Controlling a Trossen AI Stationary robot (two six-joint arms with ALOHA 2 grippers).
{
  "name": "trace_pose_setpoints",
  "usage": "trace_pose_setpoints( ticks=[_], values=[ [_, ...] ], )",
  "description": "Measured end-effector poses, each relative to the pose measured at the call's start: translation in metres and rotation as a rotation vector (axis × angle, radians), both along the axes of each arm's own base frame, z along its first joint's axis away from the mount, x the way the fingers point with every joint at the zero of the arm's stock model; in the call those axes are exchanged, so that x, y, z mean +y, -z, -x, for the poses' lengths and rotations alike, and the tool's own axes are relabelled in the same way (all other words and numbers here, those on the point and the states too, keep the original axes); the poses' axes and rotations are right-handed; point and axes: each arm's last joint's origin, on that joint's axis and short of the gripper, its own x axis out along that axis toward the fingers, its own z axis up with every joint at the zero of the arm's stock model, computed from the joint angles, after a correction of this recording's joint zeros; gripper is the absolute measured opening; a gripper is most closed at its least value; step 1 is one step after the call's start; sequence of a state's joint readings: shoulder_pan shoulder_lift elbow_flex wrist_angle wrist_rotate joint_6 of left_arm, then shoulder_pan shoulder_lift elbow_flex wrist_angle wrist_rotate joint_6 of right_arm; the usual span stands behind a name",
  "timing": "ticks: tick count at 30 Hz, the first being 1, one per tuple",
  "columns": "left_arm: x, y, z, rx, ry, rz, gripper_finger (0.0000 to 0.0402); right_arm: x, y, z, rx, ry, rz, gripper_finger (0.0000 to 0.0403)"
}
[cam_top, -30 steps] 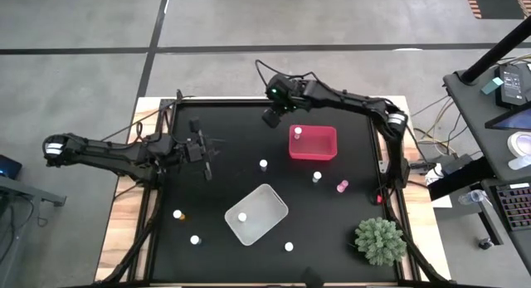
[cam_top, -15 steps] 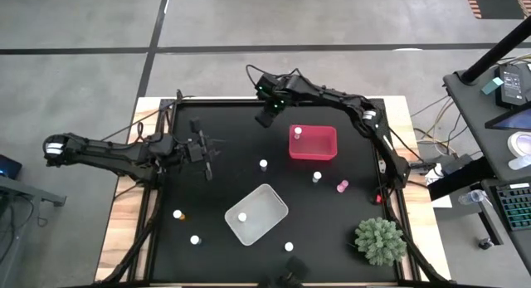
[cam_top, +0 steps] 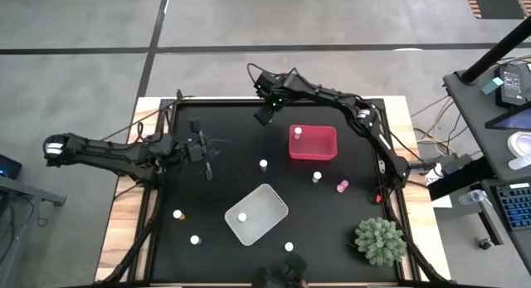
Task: Pick and place medicine bottles into bin by pill shape (circle, oval)
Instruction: Put the transparent capsule bottle into the white bin
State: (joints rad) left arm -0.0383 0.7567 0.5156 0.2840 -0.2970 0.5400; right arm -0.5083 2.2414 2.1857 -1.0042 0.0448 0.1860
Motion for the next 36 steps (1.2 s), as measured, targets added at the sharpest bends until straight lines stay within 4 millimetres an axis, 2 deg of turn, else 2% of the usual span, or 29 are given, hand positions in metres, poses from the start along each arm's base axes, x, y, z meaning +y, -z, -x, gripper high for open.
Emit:
trace_pose_setpoints(
  ticks=[3, 12, 26, 36],
  values=[
    [0.0, 0.0, 0.0, 0.0, 0.0, 0.0, 0.0017, -0.003, 0.009, -0.003, 0.004, 0.003, 0.001, 0.0238],
    [0.0, 0.0, 0.0, 0.0, 0.0, 0.0, 0.0017, -0.008, 0.014, -0.005, -0.018, 0.017, 0.016, 0.0271],
    [0.0, 0.0, 0.0, -0.001, 0.0, 0.0, 0.0017, -0.008, 0.03, -0.005, -0.007, 0.011, 0.011, 0.0265],
    [0.0, 0.0, 0.0, -0.001, 0.0, 0.0, 0.0017, -0.008, 0.031, -0.005, -0.002, 0.006, 0.01, 0.0256]
  ],
)
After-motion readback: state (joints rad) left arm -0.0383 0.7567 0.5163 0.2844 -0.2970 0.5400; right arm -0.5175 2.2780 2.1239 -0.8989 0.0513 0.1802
